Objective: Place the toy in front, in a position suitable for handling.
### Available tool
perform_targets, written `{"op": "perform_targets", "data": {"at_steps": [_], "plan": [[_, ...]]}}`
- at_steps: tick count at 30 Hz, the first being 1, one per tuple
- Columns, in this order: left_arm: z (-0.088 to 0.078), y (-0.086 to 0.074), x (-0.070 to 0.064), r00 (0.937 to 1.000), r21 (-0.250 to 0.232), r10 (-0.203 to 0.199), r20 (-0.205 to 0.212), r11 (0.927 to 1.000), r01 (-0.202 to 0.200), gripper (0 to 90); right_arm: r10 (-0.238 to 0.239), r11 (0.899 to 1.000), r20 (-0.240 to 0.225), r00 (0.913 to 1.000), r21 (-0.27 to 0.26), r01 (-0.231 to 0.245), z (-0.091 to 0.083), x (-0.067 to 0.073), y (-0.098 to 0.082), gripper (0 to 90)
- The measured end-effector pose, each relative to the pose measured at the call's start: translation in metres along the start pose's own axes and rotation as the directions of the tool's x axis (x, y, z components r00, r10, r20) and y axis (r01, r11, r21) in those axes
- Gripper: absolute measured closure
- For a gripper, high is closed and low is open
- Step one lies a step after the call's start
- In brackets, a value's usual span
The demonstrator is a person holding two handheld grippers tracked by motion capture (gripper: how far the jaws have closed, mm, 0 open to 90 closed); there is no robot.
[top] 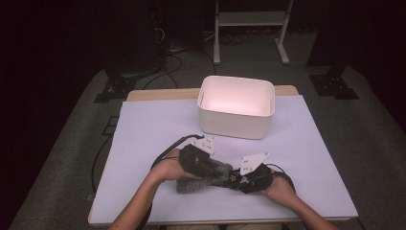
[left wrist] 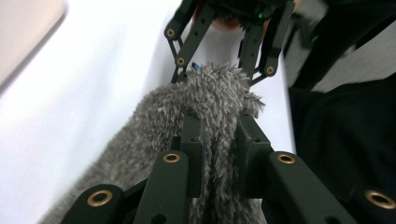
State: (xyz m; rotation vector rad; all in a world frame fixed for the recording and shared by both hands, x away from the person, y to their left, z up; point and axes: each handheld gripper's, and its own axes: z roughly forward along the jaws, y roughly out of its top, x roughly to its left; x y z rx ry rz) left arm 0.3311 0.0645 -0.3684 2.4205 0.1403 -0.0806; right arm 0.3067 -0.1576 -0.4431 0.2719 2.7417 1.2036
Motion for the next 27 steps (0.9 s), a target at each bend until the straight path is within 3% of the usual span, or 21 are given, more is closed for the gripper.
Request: {"op": "perform_targets", "data": {"at_steps": [3, 7, 10, 15, 19, 22, 27], "plan": [[0.005, -0.002, 0.001, 0.9999, 0.039, 0.006, -0.014, 0.9992, -0.005, 75.5, 0.039, 0.999, -0.028, 0.9989, -0.022, -0.039, 0.001, -0.007, -0.003, 56.3], [0.001, -0.009, 0.001, 0.9998, 0.027, 0.002, -0.019, 0.9996, -0.001, 75.3, 0.028, 0.999, -0.02, 0.9994, -0.015, -0.029, -0.003, -0.005, -0.004, 54.6], [-0.005, -0.015, 0.001, 0.9994, 0.018, -0.01, -0.032, 0.9998, 0.011, 75.3, 0.054, 0.998, -0.025, 0.9982, -0.024, -0.055, -0.008, -0.008, -0.008, 53.0], [-0.007, -0.015, 0.0, 0.9992, 0.033, -0.005, -0.04, 0.9994, 0.006, 75.6, 0.054, 0.998, -0.037, 0.9979, -0.028, -0.055, -0.01, -0.007, -0.011, 56.6], [-0.001, -0.006, -0.001, 0.9994, 0.035, 0.01, -0.033, 0.9993, -0.009, 76.3, 0.043, 0.999, -0.029, 0.9986, -0.026, -0.044, -0.01, -0.006, -0.011, 57.0], [0.009, 0.006, -0.002, 0.9992, 0.057, 0.039, -0.01, 0.9976, -0.038, 76.9, 0.03, 0.999, -0.017, 0.9994, -0.029, -0.03, -0.008, -0.003, -0.009, 57.0], [0.028, 0.028, -0.004, 0.9967, 0.053, 0.08, 0.013, 0.9953, -0.081, 76.9, 0.022, 0.999, -0.008, 0.9997, -0.034, -0.022, -0.006, 0.0, -0.008, 57.0]]}}
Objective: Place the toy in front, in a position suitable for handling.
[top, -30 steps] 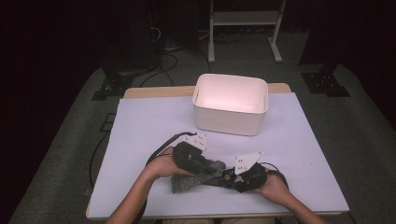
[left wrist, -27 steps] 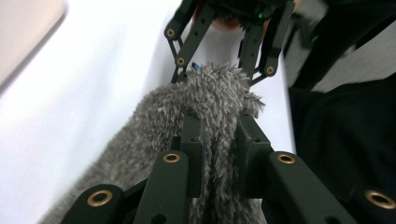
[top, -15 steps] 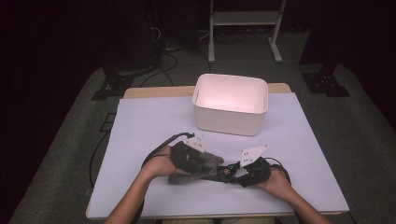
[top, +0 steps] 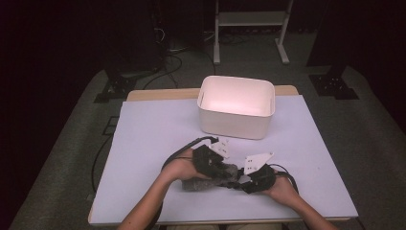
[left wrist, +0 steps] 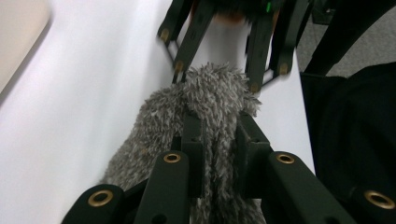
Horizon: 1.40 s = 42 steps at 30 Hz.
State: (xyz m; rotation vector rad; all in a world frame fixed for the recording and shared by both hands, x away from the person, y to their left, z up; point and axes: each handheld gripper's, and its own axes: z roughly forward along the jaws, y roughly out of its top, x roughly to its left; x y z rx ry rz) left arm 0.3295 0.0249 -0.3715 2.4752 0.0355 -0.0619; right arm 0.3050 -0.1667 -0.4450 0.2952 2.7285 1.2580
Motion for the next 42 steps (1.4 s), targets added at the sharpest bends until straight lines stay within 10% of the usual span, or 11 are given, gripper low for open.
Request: {"op": "perform_targets", "data": {"at_steps": [15, 28, 42], "plan": [[-0.017, -0.028, 0.007, 0.9965, -0.022, -0.078, -0.027, 0.9967, 0.078, 76.7, 0.006, 1.0, -0.004, 1.0, -0.012, -0.006, 0.001, -0.001, -0.001, 57.0], [0.008, 0.006, 0.003, 0.9996, -0.014, 0.0, 0.028, 0.9999, 0.001, 76.4, 0.001, 1.0, -0.003, 1.0, -0.019, -0.001, 0.002, 0.0, -0.002, 56.9], [-0.04, -0.052, 0.005, 0.9908, -0.016, -0.118, -0.066, 0.993, 0.117, 76.6, 0.022, 1.0, -0.02, 0.9996, -0.016, -0.022, 0.002, -0.004, -0.002, 57.0]]}}
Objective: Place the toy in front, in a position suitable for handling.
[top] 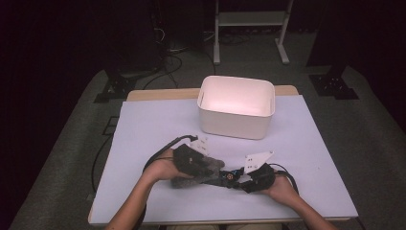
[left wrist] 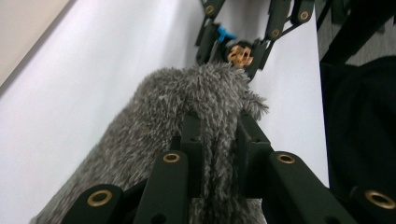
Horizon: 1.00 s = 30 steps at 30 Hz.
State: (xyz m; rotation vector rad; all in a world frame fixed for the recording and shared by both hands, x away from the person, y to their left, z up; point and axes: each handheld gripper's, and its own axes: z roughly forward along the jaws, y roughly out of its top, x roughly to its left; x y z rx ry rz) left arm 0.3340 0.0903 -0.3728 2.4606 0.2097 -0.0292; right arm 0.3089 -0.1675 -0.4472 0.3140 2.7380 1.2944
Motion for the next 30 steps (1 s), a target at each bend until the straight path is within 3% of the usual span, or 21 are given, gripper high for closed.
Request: {"op": "perform_targets", "data": {"at_steps": [4, 8, 12, 15, 21, 30], "plan": [[0.005, 0.001, 0.003, 0.9997, -0.023, -0.001, 0.025, 0.9997, 0.002, 76.5, 0.009, 1.0, -0.01, 0.9999, 0.001, -0.009, 0.0, -0.002, 0.0, 56.3], [0.016, 0.015, 0.001, 0.9981, -0.02, 0.03, 0.055, 0.9994, -0.028, 76.5, 0.029, 1.0, -0.022, 0.9994, 0.012, -0.028, 0.004, -0.004, 0.002, 52.6], [0.028, 0.03, -0.003, 0.9948, -0.017, 0.059, 0.083, 0.9982, -0.058, 76.5, 0.017, 1.0, -0.025, 0.9995, 0.013, -0.017, 0.007, -0.003, 0.006, 51.6], [0.029, 0.032, -0.002, 0.9946, -0.009, 0.065, 0.081, 0.9979, -0.064, 76.4, -0.001, 1.0, -0.018, 0.9998, 0.027, 0.002, 0.006, -0.001, 0.007, 56.7], [0.017, 0.022, -0.001, 0.9975, 0.01, 0.056, 0.044, 0.9984, -0.056, 76.5, -0.009, 0.999, -0.022, 0.9997, 0.049, 0.01, 0.005, -0.003, 0.01, 57.1], [-0.006, -0.011, 0.001, 1.0, -0.025, 0.003, 0.001, 0.9997, -0.003, 76.5, -0.001, 0.997, -0.016, 0.9999, 0.074, 0.002, -0.011, -0.008, 0.001, 57.0]]}}
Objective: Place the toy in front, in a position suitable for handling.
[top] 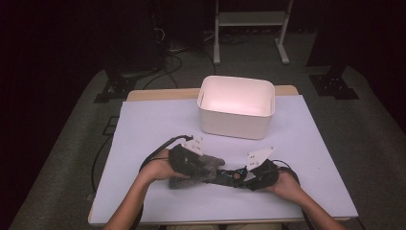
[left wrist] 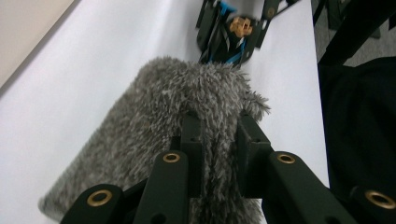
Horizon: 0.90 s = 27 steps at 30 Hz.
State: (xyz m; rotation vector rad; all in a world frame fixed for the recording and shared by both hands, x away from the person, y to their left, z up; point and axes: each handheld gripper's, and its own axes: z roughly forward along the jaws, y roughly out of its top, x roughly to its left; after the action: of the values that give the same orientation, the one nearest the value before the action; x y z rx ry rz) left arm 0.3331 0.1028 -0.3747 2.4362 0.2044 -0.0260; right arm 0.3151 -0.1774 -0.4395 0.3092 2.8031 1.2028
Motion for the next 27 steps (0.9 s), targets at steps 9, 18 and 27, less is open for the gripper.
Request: {"op": "perform_targets", "data": {"at_steps": [9, 18, 27], "plan": [[-0.003, -0.01, 0.005, 0.9995, -0.029, -0.032, -0.003, 0.9991, 0.032, 76.4, -0.004, 1.0, 0.012, 0.9999, 0.011, 0.004, -0.01, -0.003, -0.009, 57.0], [0.025, 0.033, -0.002, 0.9969, -0.015, 0.056, 0.056, 0.9984, -0.055, 75.6, -0.014, 1.0, 0.019, 0.9997, 0.013, 0.014, -0.01, -0.001, -0.008, 57.0], [0.01, 0.011, 0.0, 0.9998, -0.012, 0.018, 0.01, 0.9998, -0.018, 75.7, -0.032, 0.999, 0.013, 0.9994, 0.018, 0.032, -0.016, -0.004, -0.013, 57.1]]}}
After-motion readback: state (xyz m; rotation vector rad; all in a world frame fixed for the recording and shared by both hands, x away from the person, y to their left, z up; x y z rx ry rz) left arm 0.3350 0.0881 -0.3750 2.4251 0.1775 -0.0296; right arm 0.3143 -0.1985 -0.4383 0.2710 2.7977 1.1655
